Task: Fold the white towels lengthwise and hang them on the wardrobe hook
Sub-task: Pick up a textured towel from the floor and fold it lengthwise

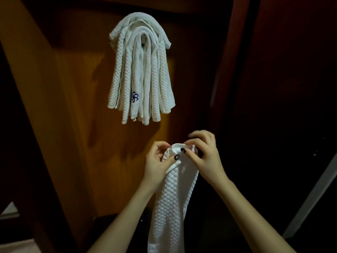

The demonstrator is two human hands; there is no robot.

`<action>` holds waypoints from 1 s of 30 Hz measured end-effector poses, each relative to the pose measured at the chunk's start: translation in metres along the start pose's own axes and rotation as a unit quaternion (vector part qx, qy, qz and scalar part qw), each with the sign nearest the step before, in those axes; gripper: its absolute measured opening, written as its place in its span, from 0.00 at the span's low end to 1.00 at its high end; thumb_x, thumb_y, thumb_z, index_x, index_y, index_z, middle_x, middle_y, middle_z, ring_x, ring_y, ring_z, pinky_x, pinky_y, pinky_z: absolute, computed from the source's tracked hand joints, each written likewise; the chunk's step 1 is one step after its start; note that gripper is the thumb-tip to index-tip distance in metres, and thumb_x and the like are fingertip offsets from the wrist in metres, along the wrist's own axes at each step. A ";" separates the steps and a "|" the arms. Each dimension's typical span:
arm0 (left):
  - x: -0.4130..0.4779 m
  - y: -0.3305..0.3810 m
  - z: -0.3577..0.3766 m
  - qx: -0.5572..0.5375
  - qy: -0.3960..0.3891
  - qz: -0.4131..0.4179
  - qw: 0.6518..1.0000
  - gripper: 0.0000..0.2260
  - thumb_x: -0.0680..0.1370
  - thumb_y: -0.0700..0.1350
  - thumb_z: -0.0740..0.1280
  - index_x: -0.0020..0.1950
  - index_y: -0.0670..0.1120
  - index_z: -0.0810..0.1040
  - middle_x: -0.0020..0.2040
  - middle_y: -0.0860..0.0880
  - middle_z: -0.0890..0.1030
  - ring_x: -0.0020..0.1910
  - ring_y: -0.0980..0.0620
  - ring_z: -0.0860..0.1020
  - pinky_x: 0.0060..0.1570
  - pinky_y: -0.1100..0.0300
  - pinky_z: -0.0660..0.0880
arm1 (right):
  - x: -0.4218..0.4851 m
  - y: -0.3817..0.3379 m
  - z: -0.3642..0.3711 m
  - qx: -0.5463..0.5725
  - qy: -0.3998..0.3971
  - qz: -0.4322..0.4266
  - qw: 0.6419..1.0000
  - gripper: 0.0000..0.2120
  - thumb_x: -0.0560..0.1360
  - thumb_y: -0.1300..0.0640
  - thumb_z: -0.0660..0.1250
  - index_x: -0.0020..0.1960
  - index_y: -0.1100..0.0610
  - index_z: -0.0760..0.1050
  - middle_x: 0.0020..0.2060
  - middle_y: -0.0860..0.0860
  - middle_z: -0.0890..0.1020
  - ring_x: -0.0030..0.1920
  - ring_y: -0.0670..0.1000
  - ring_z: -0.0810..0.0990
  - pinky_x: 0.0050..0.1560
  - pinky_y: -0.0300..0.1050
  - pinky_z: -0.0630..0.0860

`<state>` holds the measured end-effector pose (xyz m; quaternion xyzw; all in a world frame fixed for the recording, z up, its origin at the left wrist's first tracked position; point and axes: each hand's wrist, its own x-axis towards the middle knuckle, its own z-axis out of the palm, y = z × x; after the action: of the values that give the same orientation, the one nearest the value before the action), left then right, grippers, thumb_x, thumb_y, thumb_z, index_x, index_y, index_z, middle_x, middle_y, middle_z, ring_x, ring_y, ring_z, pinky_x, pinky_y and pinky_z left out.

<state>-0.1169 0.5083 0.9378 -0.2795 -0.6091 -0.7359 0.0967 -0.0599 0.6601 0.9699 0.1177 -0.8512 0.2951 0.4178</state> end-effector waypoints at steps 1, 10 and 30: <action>0.000 0.001 0.000 -0.020 -0.006 -0.012 1.000 0.15 0.69 0.36 0.76 0.49 0.50 0.75 0.44 0.57 0.82 0.43 0.58 0.81 0.42 0.66 0.76 | -0.001 0.000 -0.002 0.012 -0.034 0.005 0.999 0.08 0.73 0.61 0.72 0.52 0.57 0.81 0.51 0.50 0.78 0.58 0.50 0.71 0.60 0.47 0.70; -0.003 0.003 -0.002 -0.131 -0.082 -0.139 0.978 0.13 0.65 0.39 0.78 0.45 0.53 0.82 0.46 0.49 0.84 0.48 0.50 0.82 0.44 0.60 0.79 | -0.005 0.005 0.001 0.090 -0.042 0.039 0.994 0.04 0.74 0.64 0.71 0.46 0.56 0.80 0.42 0.46 0.76 0.45 0.45 0.77 0.46 0.33 0.72; -0.015 0.005 -0.014 0.164 -0.108 0.137 0.971 0.36 0.65 0.41 0.78 0.63 0.66 0.64 0.63 0.60 0.68 0.61 0.60 0.71 0.55 0.69 0.72 | -0.006 -0.010 -0.010 0.134 -0.051 0.069 0.987 0.06 0.74 0.66 0.69 0.42 0.58 0.75 0.37 0.46 0.80 0.40 0.43 0.79 0.41 0.36 0.74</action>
<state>-0.1062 0.4913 0.9324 -0.4188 -0.6839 -0.5714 0.1745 -0.0448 0.6577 0.9740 0.1283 -0.8301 0.4282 0.3334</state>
